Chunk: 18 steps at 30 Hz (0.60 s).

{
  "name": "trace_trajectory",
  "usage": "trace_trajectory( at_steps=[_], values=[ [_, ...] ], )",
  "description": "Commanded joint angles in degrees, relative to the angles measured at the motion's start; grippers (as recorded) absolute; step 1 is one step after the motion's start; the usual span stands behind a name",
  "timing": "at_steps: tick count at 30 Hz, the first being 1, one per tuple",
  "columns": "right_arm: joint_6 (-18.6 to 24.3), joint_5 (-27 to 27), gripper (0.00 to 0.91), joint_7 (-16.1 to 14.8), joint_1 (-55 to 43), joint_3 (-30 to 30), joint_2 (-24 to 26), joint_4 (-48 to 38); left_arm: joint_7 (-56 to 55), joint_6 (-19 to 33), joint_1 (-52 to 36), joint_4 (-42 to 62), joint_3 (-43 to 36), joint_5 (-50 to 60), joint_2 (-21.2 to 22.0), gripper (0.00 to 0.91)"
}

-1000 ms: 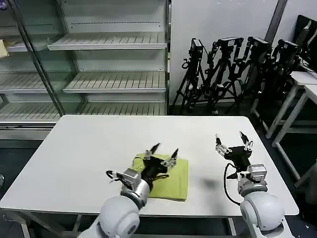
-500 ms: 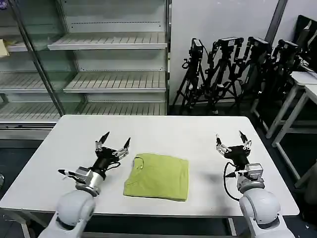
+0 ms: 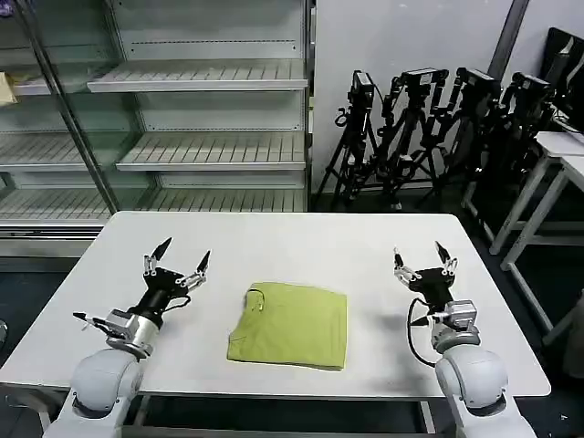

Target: Fold and organize the clothes.

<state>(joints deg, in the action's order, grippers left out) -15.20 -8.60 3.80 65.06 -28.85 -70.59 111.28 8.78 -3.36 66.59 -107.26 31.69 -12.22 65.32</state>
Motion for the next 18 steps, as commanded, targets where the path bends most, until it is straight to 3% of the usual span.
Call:
trace_trajectory(
  at_steps=[1,18],
  values=[
    [1.6,1.9,0.907,-1.0,0.0,1.1,-0.8,0.2,3.1,3.2,0.2,2.1,2.9,1.4,-0.7,0.907],
    [2.8,4.9,0.907,-0.8,-0.4,1.0,-1.3,0.0,3.6,4.7,-0.1,2.4,2.5,4.1,0.2,0.907]
  ],
)
